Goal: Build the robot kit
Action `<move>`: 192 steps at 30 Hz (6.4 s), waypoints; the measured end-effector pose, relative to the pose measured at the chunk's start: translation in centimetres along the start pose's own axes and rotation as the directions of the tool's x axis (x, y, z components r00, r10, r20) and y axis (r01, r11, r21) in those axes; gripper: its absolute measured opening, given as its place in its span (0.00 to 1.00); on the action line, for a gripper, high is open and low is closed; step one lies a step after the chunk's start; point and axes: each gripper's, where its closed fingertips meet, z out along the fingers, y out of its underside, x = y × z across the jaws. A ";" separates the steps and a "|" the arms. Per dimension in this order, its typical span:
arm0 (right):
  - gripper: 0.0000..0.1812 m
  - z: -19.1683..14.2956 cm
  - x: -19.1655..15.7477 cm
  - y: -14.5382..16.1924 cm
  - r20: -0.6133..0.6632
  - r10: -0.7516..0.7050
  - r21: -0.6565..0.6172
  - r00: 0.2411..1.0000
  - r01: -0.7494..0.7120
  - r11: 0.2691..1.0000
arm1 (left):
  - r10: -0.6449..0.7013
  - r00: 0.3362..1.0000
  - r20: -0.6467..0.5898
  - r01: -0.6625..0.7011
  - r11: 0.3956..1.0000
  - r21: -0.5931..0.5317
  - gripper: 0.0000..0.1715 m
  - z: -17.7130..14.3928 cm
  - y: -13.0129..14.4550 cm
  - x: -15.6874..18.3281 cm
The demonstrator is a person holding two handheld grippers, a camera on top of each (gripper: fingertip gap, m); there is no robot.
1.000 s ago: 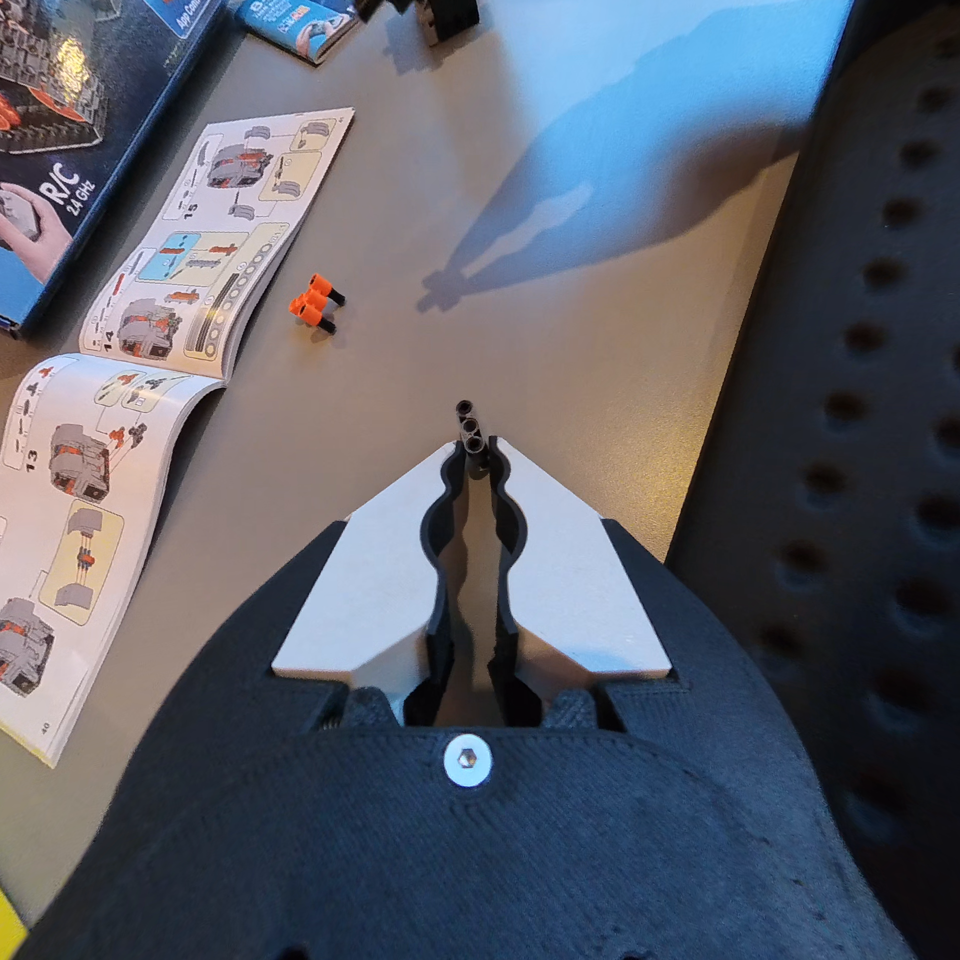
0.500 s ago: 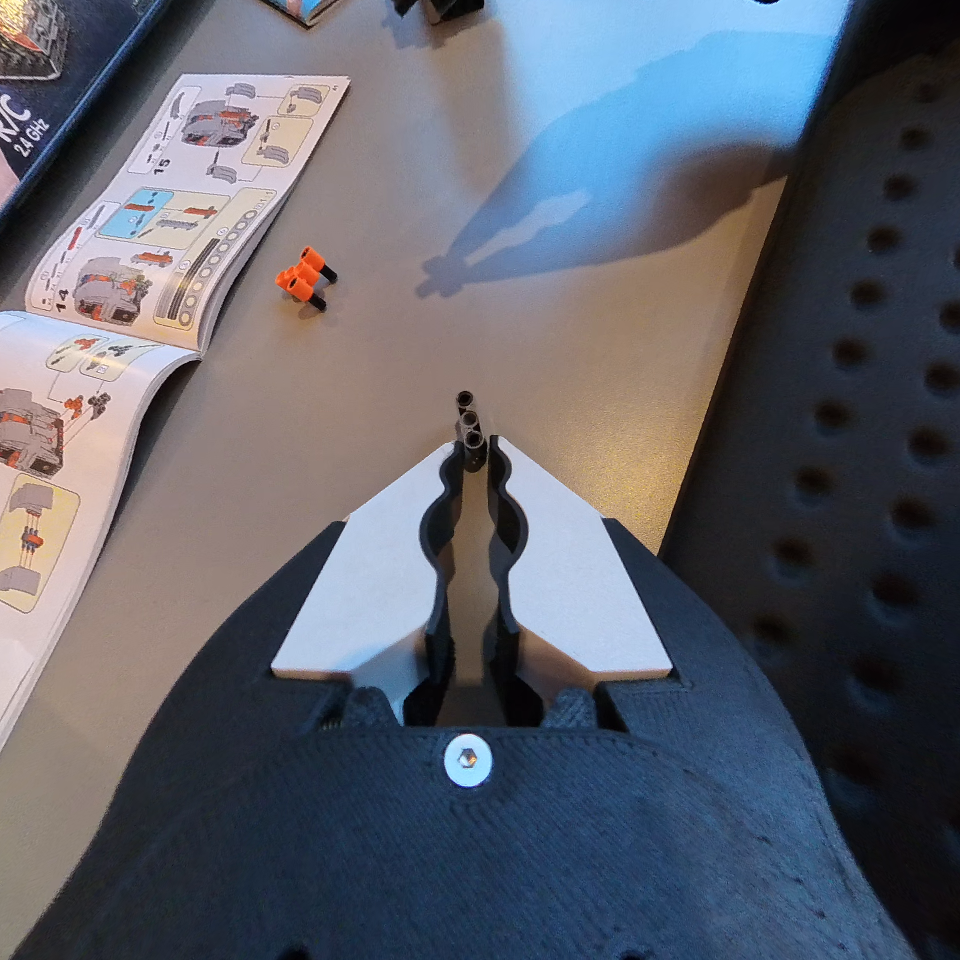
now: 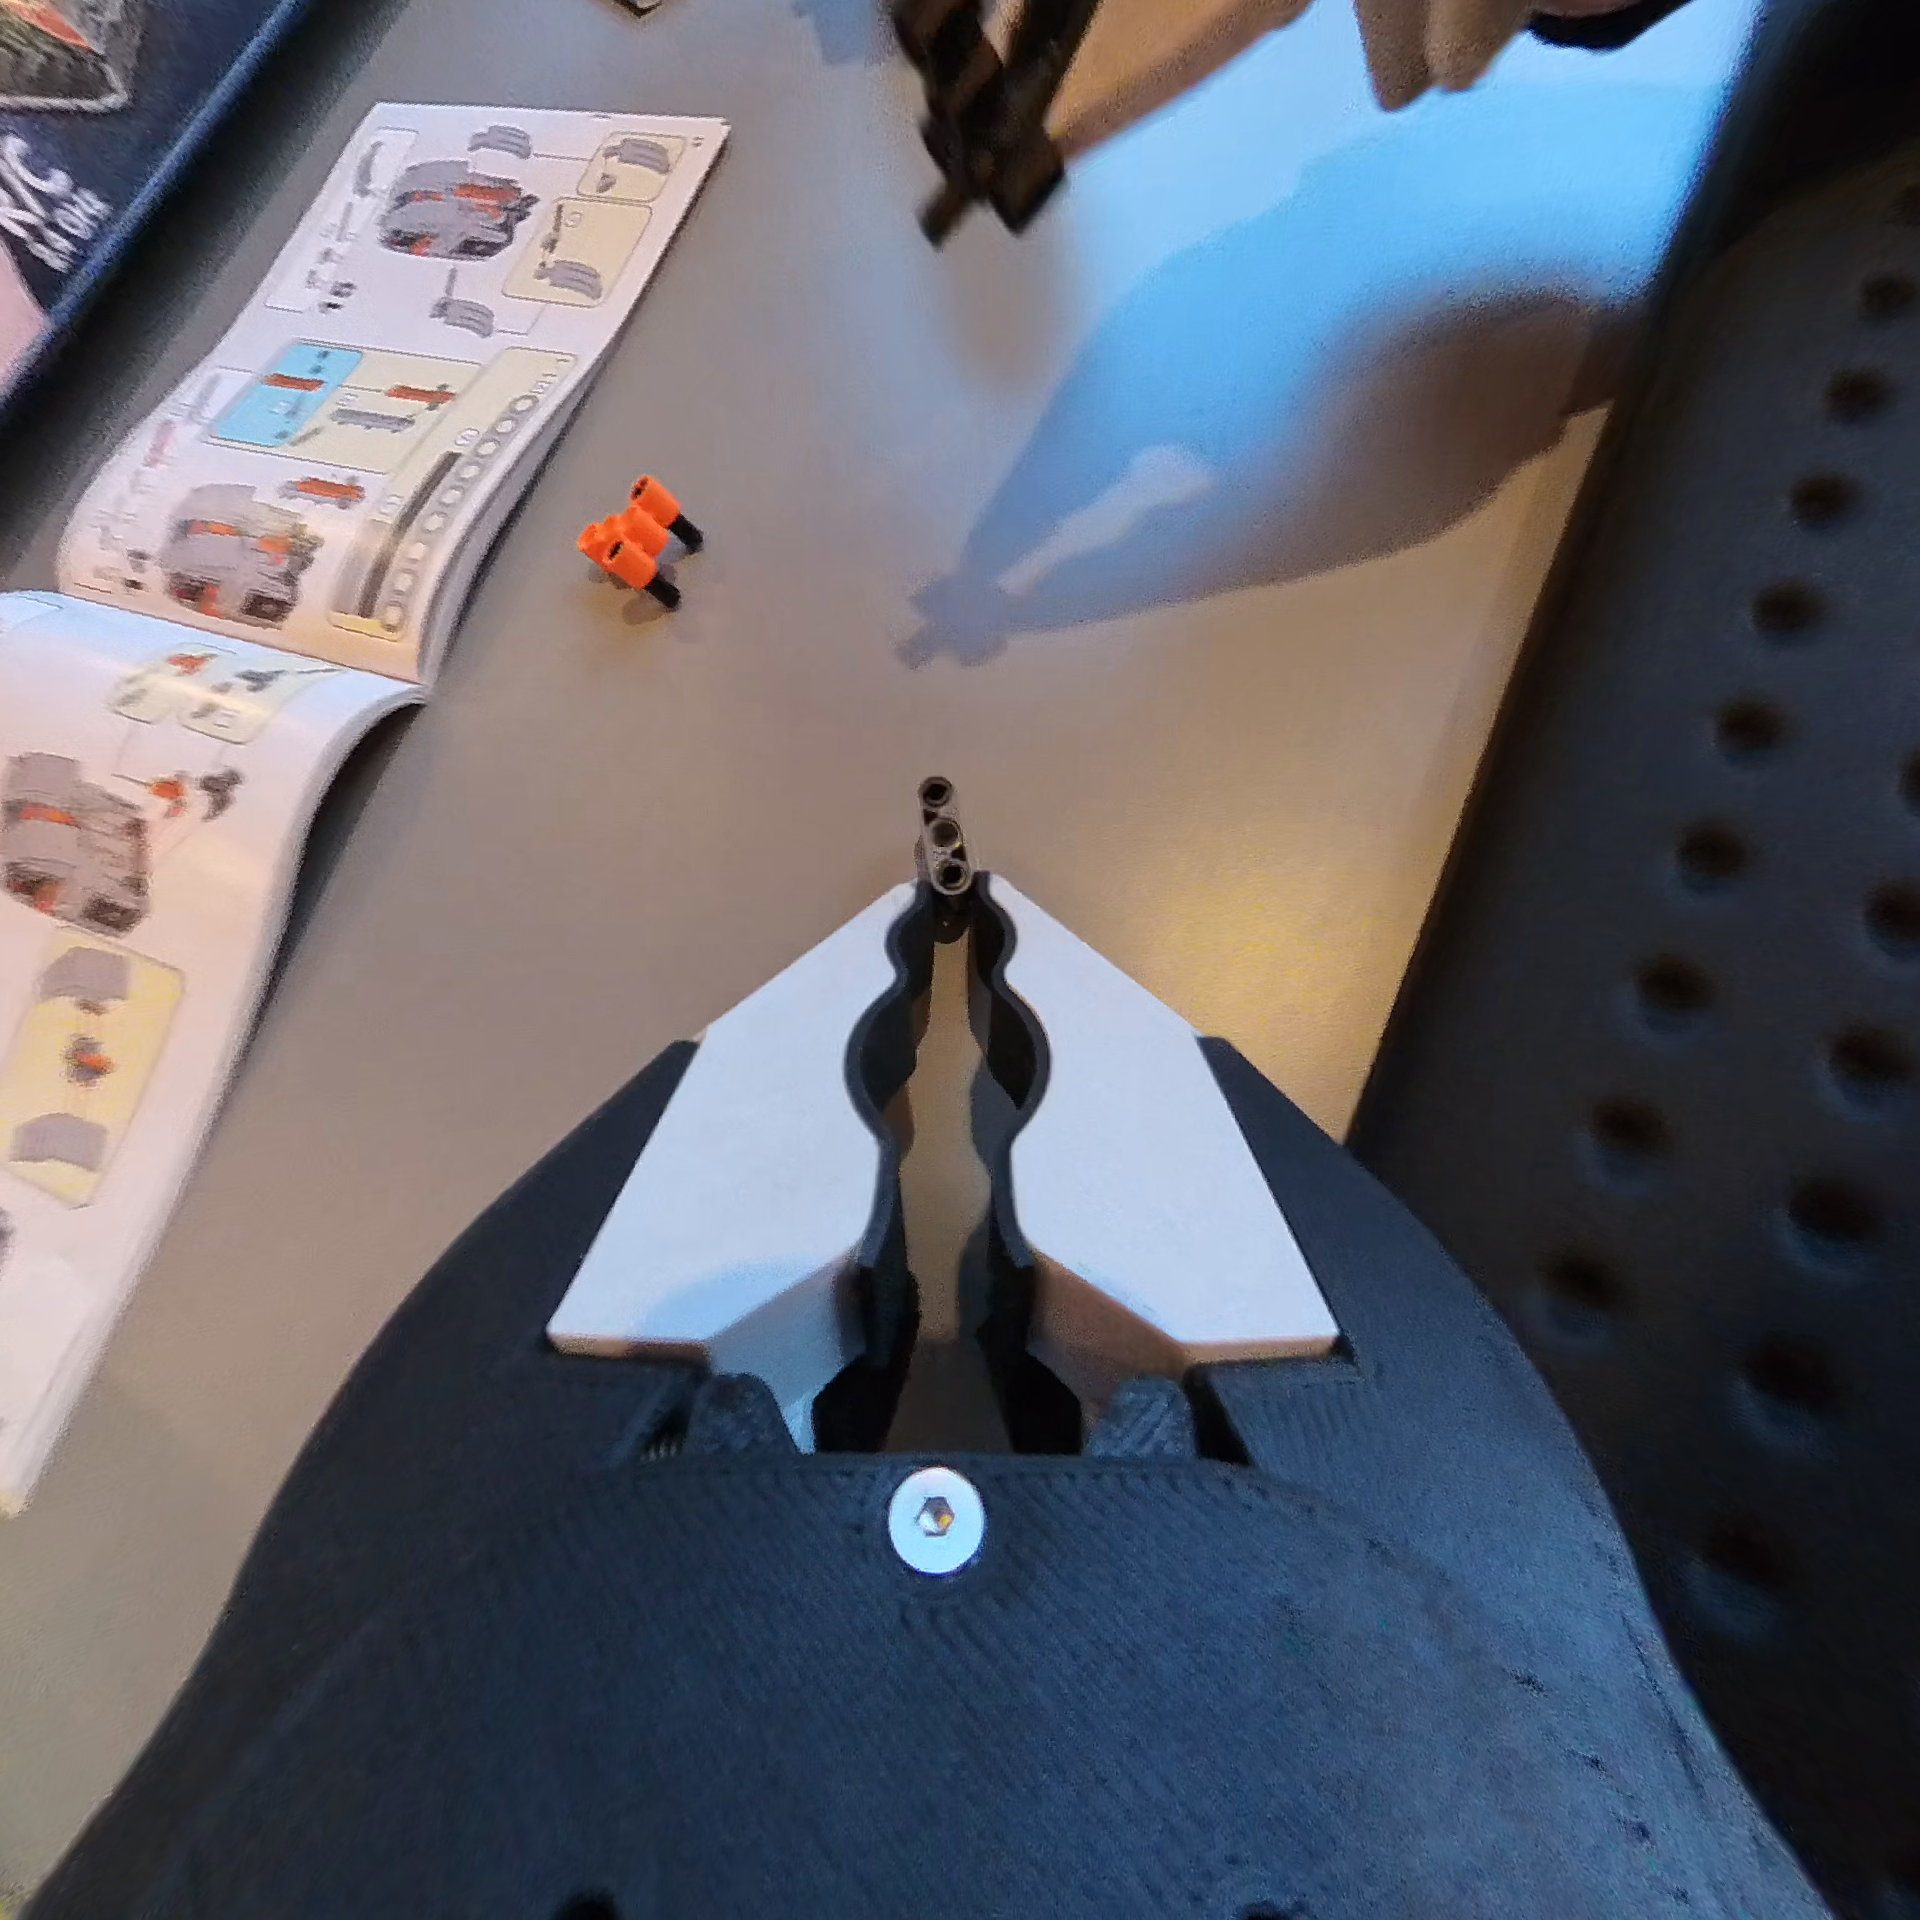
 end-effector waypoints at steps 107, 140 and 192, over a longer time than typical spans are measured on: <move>0.03 5.1 -4.7 5.6 0.311 0.029 -0.320 0.950 0.076 0.944 | 0.229 0.873 -0.431 -0.306 0.945 -0.118 0.13 0.2 0.0 0.6; 0.03 4.6 -6.8 5.4 0.314 -0.230 -0.251 0.921 0.315 0.916 | 0.395 0.884 -0.249 -0.401 0.916 0.028 0.11 -0.4 -0.4 2.6; 0.02 3.8 -8.7 2.7 0.265 -0.458 -0.059 0.848 0.488 0.871 | 0.097 0.923 -0.372 -0.076 0.995 0.070 0.11 -3.3 -1.1 3.8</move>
